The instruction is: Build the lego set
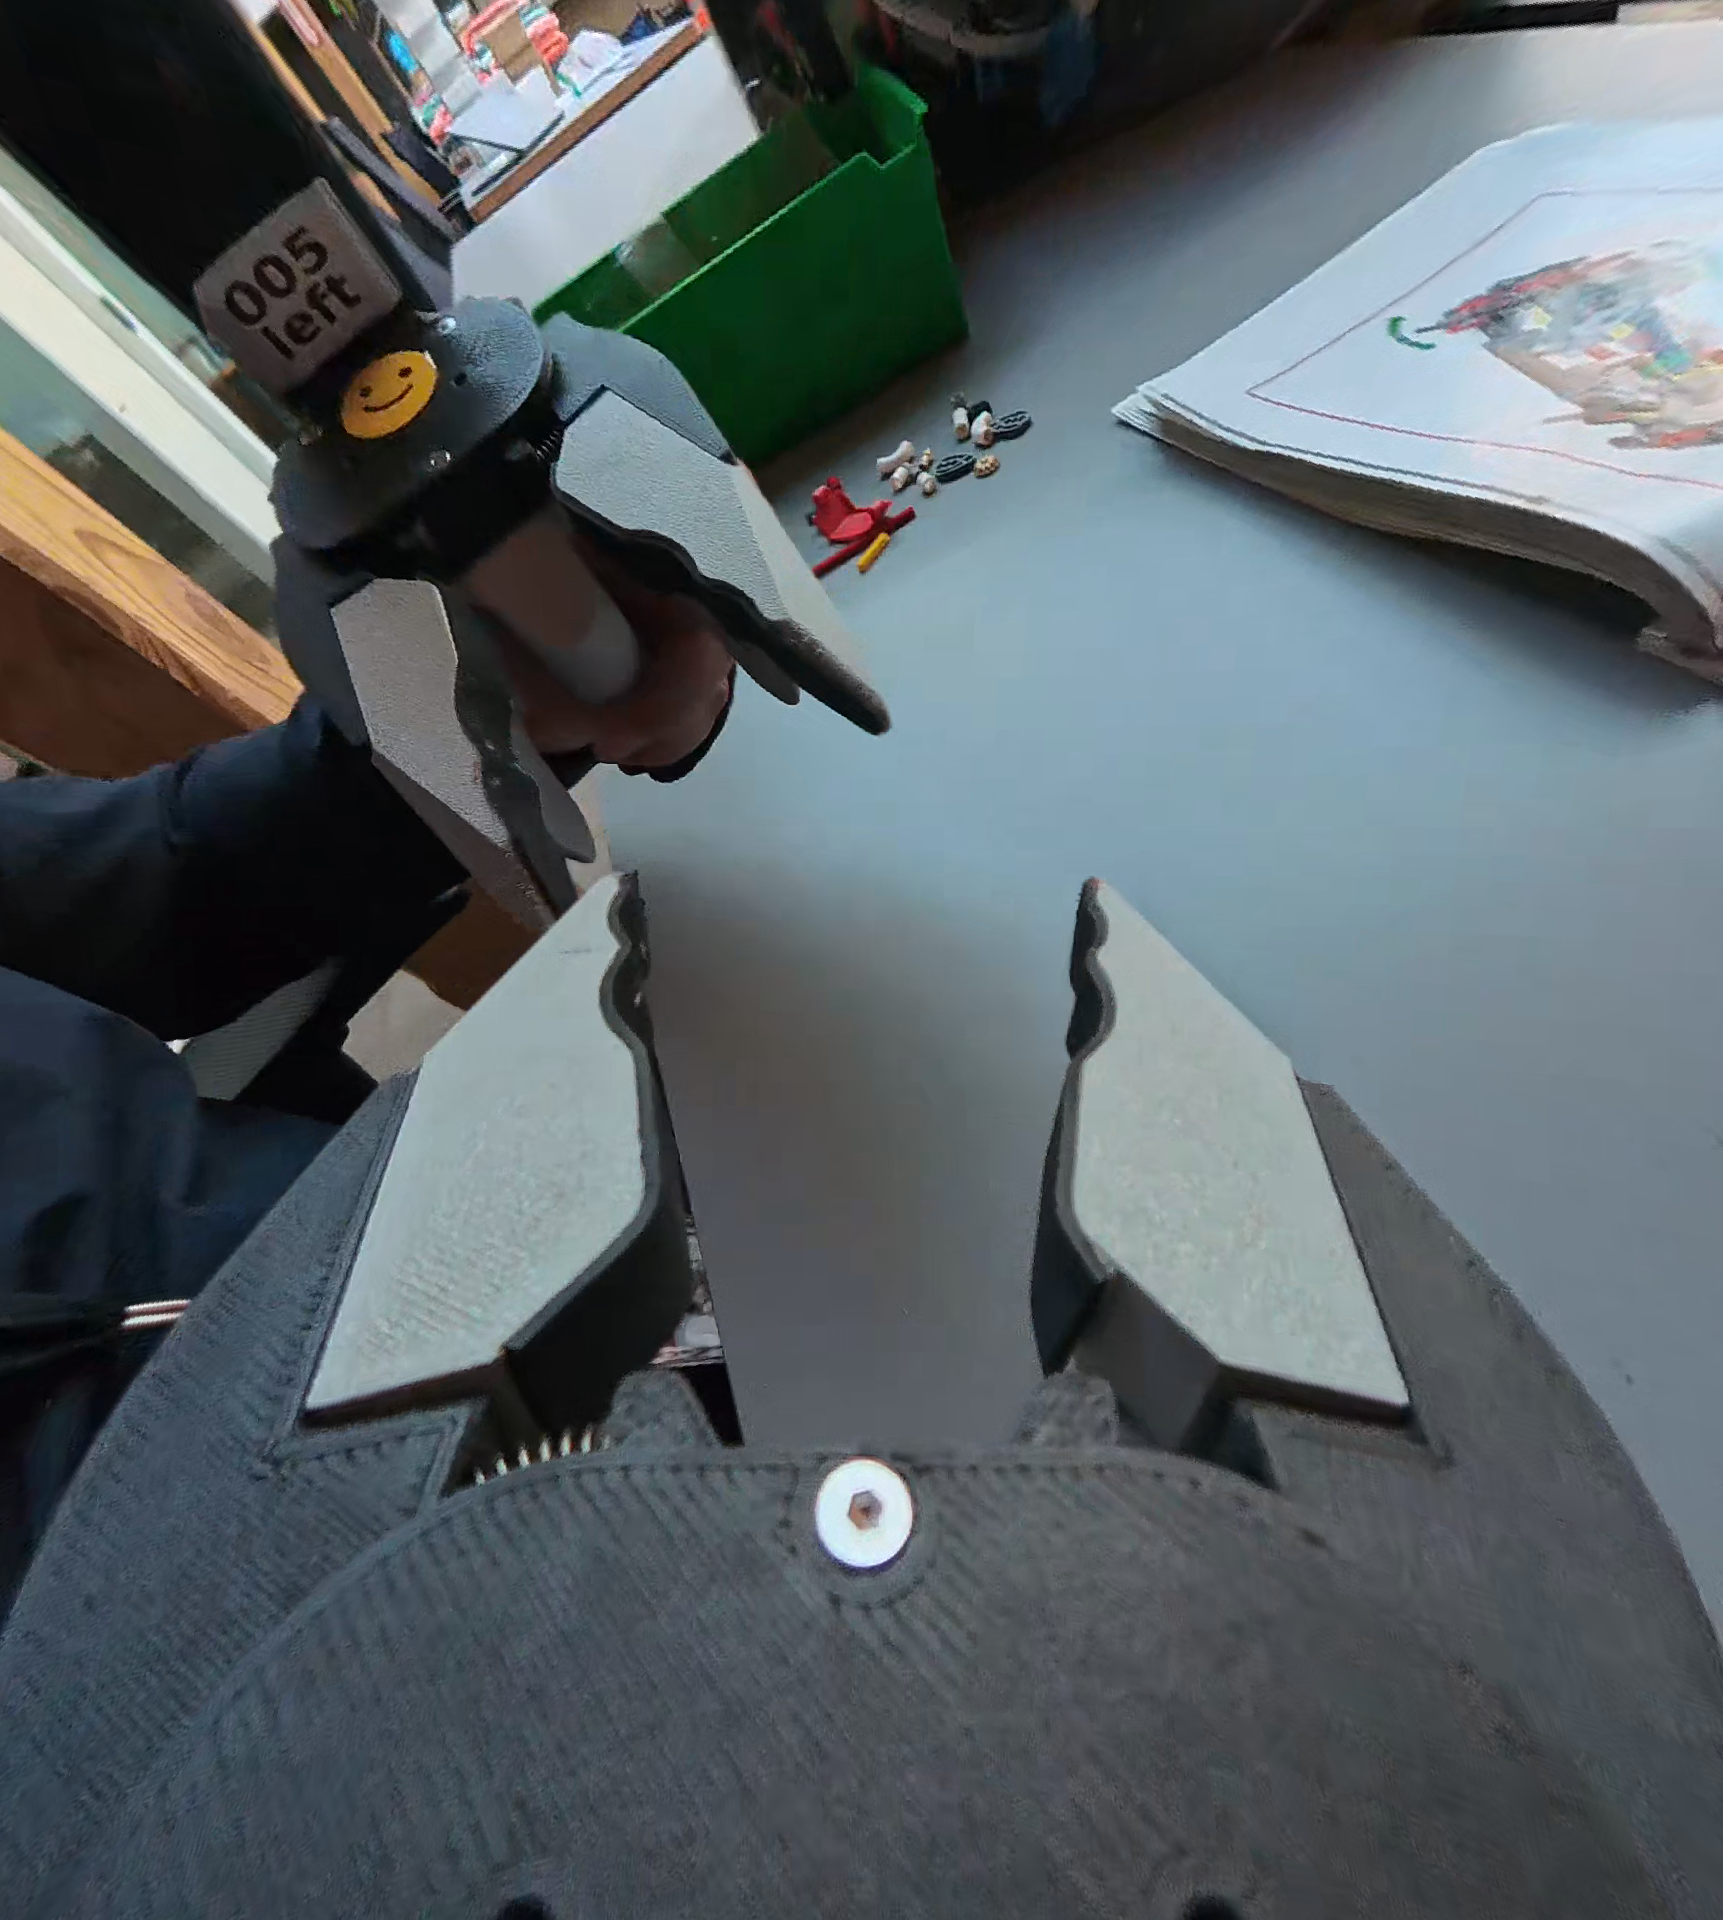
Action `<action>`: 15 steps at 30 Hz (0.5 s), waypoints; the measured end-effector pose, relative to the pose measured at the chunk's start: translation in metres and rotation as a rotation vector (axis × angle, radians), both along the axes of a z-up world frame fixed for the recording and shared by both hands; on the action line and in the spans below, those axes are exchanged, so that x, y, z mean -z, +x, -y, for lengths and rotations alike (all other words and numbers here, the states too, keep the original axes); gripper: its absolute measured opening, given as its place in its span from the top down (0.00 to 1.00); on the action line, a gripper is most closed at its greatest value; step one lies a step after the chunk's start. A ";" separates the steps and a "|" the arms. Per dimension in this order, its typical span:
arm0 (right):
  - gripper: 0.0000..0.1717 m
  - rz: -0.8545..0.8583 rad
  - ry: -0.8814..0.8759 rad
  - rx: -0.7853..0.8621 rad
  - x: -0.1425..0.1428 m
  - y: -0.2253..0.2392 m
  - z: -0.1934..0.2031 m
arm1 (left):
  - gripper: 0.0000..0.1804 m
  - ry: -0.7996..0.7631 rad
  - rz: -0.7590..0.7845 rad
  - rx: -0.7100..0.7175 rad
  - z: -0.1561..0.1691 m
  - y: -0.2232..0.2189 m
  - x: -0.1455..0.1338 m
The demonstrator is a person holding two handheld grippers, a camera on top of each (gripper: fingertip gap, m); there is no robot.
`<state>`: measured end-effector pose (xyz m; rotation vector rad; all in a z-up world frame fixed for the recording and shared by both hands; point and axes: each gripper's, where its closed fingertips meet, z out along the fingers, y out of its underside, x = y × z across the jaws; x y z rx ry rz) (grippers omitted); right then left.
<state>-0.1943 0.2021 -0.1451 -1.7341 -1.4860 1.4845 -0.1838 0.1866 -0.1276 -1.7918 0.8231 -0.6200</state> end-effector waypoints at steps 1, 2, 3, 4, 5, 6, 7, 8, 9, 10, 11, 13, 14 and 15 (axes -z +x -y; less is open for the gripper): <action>0.53 -0.016 0.018 -0.018 -0.003 -0.001 0.006 | 0.63 -0.005 0.000 0.004 0.004 0.001 -0.002; 0.53 -0.027 0.041 -0.027 -0.006 0.000 0.011 | 0.62 -0.012 -0.002 0.004 0.007 0.002 -0.002; 0.52 -0.030 0.072 -0.029 -0.008 0.004 0.015 | 0.61 -0.025 -0.001 0.001 0.008 0.004 0.000; 0.53 -0.022 0.111 -0.025 -0.009 0.011 0.018 | 0.61 -0.048 -0.005 -0.004 0.009 0.005 0.004; 0.53 -0.005 0.160 -0.011 -0.008 0.022 0.019 | 0.60 -0.073 -0.014 -0.001 0.010 0.006 0.010; 0.52 0.027 0.219 0.016 -0.004 0.037 0.015 | 0.59 -0.090 -0.025 0.005 0.011 0.007 0.016; 0.53 0.075 0.280 0.049 0.001 0.056 0.010 | 0.60 -0.098 -0.035 0.006 0.012 0.007 0.023; 0.55 0.135 0.332 0.080 0.009 0.078 0.004 | 0.60 -0.104 -0.045 0.008 0.012 0.008 0.030; 0.61 0.197 0.366 0.102 0.019 0.102 0.000 | 0.60 -0.121 -0.058 0.019 0.013 0.009 0.038; 0.66 0.256 0.383 0.117 0.030 0.123 -0.001 | 0.60 -0.140 -0.070 0.030 0.013 0.010 0.045; 0.65 0.302 0.392 0.137 0.041 0.140 -0.002 | 0.61 -0.148 -0.079 0.036 0.011 0.012 0.052; 0.64 0.379 0.420 0.142 0.063 0.155 -0.004 | 0.62 -0.155 -0.093 0.045 0.006 0.015 0.062; 0.63 0.437 0.420 0.147 0.074 0.159 -0.008 | 0.62 -0.162 -0.112 0.041 0.002 0.016 0.069; 0.64 0.481 0.409 0.143 0.083 0.160 -0.008 | 0.63 -0.170 -0.141 0.031 -0.001 0.015 0.076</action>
